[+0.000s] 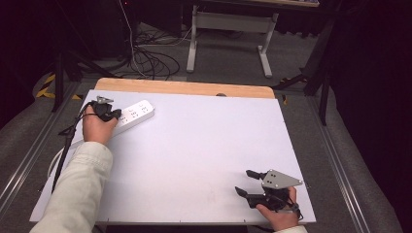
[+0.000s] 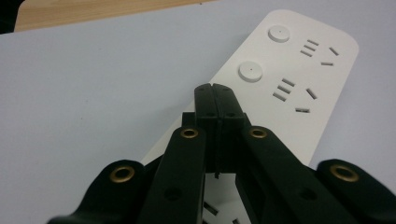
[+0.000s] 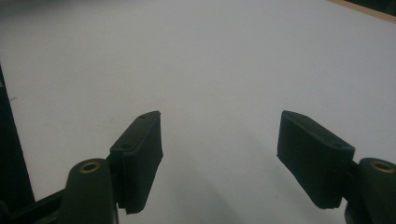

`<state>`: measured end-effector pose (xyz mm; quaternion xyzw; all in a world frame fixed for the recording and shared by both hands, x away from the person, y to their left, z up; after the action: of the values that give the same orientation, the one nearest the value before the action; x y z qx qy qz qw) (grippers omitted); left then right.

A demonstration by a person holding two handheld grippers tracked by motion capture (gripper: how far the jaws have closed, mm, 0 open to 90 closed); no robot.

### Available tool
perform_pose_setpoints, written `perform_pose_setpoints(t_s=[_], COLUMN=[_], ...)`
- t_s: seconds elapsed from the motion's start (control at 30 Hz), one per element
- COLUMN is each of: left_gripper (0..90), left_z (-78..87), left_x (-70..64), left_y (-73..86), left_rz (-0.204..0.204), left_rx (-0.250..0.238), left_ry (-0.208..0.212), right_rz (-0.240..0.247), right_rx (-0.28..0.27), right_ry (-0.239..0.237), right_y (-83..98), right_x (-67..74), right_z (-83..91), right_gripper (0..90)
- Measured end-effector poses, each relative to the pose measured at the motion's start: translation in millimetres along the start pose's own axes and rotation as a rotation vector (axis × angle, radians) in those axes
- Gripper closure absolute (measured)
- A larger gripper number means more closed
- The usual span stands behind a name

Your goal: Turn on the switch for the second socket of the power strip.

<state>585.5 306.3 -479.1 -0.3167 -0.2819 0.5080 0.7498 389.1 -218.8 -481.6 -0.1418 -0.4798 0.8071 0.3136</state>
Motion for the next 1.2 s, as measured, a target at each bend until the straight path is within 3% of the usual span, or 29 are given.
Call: perform_pose_setpoints(t_s=[0.07, 0.1, 0.13, 0.2, 0.47, 0.57, 1.0, 1.1, 1.2], left_gripper=[89.8, 89.5, 82.5, 79.4, 78.5, 75.8, 73.2, 68.0, 56.3], left_z=[0.1, 1.1, 1.1, 5.1, 23.4, 26.9, 42.3, 47.7, 56.8], left_x=[-0.8, -2.3, -2.3, -6.1, -11.1, -12.2, -8.2, -8.9, -9.6], left_y=[0.3, -1.4, -1.4, -5.4, -18.0, -19.9, -25.1, -26.8, -28.0], left_rz=[-0.003, 0.024, 0.024, 0.019, -0.010, -0.001, -0.021, -0.026, -0.031], left_rx=[-0.002, -0.019, -0.019, -0.051, -0.090, -0.102, -0.111, -0.122, -0.141], left_ry=[0.005, 0.036, 0.036, 0.071, 0.086, 0.100, 0.094, 0.085, 0.074], right_rz=[-0.002, -0.001, -0.001, 0.002, 0.000, 0.001, -0.003, -0.003, -0.004], right_rx=[-0.002, -0.004, -0.004, 0.000, -0.001, 0.000, 0.003, 0.002, 0.000], right_ry=[0.001, 0.001, 0.001, 0.003, 0.005, 0.007, 0.009, 0.012, 0.014], right_y=[-0.2, -0.5, -0.5, -0.8, -0.9, -0.6, -0.4, -0.4, -0.3], right_x=[0.0, 0.0, 0.0, 0.3, 0.9, 0.2, 0.4, 0.5, 0.3], right_z=[0.1, -0.1, -0.1, -0.7, -0.3, -0.5, -0.7, -0.2, 0.4], right_gripper=[31.4, 31.4, 31.4, 31.4, 31.4, 31.4, 31.4, 31.4, 31.4])
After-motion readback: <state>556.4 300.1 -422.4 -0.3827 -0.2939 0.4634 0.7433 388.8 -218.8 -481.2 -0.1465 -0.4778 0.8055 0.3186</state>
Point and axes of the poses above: each handheld gripper's, and its own axes: z roughly backward along the jaws, y roughly out of its underside, x roughly to its left, the point moved 2 cm from there along -z, roughly forward along the jaws, and after that the axes turned 8 degrees about -z, right-handed, at the moved point
